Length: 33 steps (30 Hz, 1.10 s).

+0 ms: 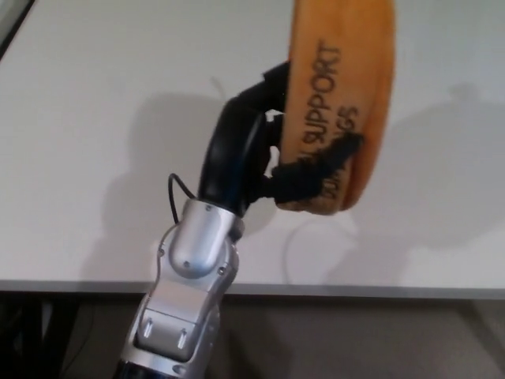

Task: A soft plate is kept in the center of the table close to the robot and the robot uses its left hand to pick up the plate, turns it upside down and places it back on the table

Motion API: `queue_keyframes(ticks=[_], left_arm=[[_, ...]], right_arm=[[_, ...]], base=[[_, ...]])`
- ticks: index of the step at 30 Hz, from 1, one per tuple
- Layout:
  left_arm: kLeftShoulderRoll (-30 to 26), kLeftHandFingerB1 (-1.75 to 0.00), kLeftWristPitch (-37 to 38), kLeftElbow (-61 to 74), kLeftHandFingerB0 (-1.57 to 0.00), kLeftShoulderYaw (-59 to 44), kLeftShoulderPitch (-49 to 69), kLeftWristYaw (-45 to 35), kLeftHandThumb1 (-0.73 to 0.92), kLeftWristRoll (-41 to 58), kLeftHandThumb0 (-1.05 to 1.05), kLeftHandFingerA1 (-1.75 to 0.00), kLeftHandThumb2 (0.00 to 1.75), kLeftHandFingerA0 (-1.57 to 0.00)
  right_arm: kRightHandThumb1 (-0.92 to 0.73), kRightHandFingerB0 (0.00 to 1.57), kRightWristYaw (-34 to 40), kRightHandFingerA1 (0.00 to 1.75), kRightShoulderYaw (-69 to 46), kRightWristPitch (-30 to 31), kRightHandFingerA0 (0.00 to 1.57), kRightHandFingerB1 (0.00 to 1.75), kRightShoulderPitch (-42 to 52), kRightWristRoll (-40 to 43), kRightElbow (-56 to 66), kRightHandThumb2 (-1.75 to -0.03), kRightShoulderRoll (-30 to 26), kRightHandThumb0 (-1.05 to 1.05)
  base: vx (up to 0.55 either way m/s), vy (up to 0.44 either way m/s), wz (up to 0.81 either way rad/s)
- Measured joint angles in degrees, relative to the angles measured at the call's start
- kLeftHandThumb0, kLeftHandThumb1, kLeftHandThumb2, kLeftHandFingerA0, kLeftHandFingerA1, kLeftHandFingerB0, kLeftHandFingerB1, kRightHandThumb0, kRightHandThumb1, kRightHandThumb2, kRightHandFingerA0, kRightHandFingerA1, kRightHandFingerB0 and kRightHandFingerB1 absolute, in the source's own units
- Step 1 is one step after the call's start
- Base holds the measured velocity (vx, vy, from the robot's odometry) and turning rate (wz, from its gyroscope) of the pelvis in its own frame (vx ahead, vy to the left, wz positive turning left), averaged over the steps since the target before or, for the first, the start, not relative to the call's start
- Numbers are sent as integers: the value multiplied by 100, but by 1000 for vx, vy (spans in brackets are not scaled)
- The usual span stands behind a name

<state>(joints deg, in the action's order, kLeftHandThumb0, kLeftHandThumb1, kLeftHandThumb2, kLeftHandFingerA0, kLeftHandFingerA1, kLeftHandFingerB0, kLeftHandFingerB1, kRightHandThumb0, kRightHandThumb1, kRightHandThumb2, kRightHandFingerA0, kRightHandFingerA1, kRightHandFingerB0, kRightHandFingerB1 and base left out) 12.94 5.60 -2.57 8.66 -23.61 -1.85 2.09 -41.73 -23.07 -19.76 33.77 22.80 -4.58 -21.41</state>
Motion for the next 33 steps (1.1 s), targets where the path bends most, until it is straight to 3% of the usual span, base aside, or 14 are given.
queue_keyframes(ticks=[11, 12, 14, 15, 16, 18, 19, 20, 22, 23, 24, 25, 28, 33], left_arm=[[390, -175, -256, -45, -74, -1015, 0, 71, 71, 979, -58, -175, 61, -105], [419, -175, -275, -46, -73, -1072, 0, 79, 72, 1042, -62, -175, 61, -105], [457, -175, -321, -50, -72, -1260, 0, 114, 72, 1253, -62, -175, 61, -104], [455, -175, -335, -50, -73, -1296, 0, 122, 72, 1303, -61, -175, 61, -104], [447, -175, -369, -51, -71, -1389, 0, 146, 72, 1435, -61, -175, 62, -103], [437, -175, -416, -53, -71, -1516, 0, 177, 72, 1609, -61, -175, 62, -103], [432, -175, -435, -54, -71, -1582, 0, 195, 73, 1689, -62, -175, 62, -104], [426, -175, -464, -55, -73, -1667, 0, 223, 68, 1790, -61, -175, 65, -100], [418, -175, -508, -56, -74, -1783, 0, 264, 70, 1937, -58, -175, 66, -102], [413, -175, -535, -56, -64, -1858, 0, 300, 72, 2029, -47, -175, 62, -100], [408, -175, -571, -57, -64, -1945, -2, 354, 72, 2140, -47, -175, 62, -100], [405, -175, -610, -57, -60, -2023, -4, 405, 74, 2238, -43, -175, 61, -99], [397, -165, -744, -56, -60, -2262, -12, 585, 78, 2538, -38, -175, 63, -99], [411, -169, -995, -89, -58, -2722, -42, 983, 82, 3073, -38, -175, 63, -100]], right_arm=[[-75, 0, 0, 48, 1, 3, 16, 0, 9, 0, 1, -95, 0, -80], [-92, 0, 0, 41, 1, 3, 21, 0, 11, 0, 1, -72, 0, -77], [-92, 0, 0, 40, 1, 4, 20, 0, 13, 0, 2, -72, 0, -77], [-85, 0, 0, 50, 1, 5, 18, 0, 13, 0, 2, -111, 0, -95], [-92, 0, 0, 41, 1, 6, 21, 0, 13, 0, 2, -71, 0, -78], [-92, 0, 0, 41, 1, 7, 21, 0, 12, 0, 2, -71, 0, -78], [-73, 0, 0, 48, 1, 8, 17, 0, 12, 0, 2, -94, 0, -80], [-83, 0, 0, 49, 1, 10, 13, 2, 12, 0, 2, -111, 0, -93], [-80, 0, 0, 47, 1, 11, 11, 8, 11, 0, 3, -112, 0, -88], [-92, 0, 0, 40, 1, 12, 19, 0, 11, 0, 3, -72, 0, -80], [-92, 0, 0, 40, 1, 12, 19, 0, 10, 0, 4, -72, 0, -80], [-80, 0, 0, 47, 1, 13, 10, 8, 10, 0, 4, -112, 0, -88], [-80, 0, 0, 48, 2, 15, 11, 5, 7, 0, 6, -111, -1, -91], [-83, 0, 1, 49, 2, 24, 13, 0, -4, 0, 17, -111, -1, -96]], base=[[0, 0, 0], [0, 0, 0], [0, 0, 0], [0, 0, 0], [0, 0, 0], [0, 0, 0], [0, 0, 0], [0, 0, 0], [0, 0, 0], [0, 0, 0], [0, 0, 0], [0, 0, 0], [0, 0, 0], [0, 0, 0]])
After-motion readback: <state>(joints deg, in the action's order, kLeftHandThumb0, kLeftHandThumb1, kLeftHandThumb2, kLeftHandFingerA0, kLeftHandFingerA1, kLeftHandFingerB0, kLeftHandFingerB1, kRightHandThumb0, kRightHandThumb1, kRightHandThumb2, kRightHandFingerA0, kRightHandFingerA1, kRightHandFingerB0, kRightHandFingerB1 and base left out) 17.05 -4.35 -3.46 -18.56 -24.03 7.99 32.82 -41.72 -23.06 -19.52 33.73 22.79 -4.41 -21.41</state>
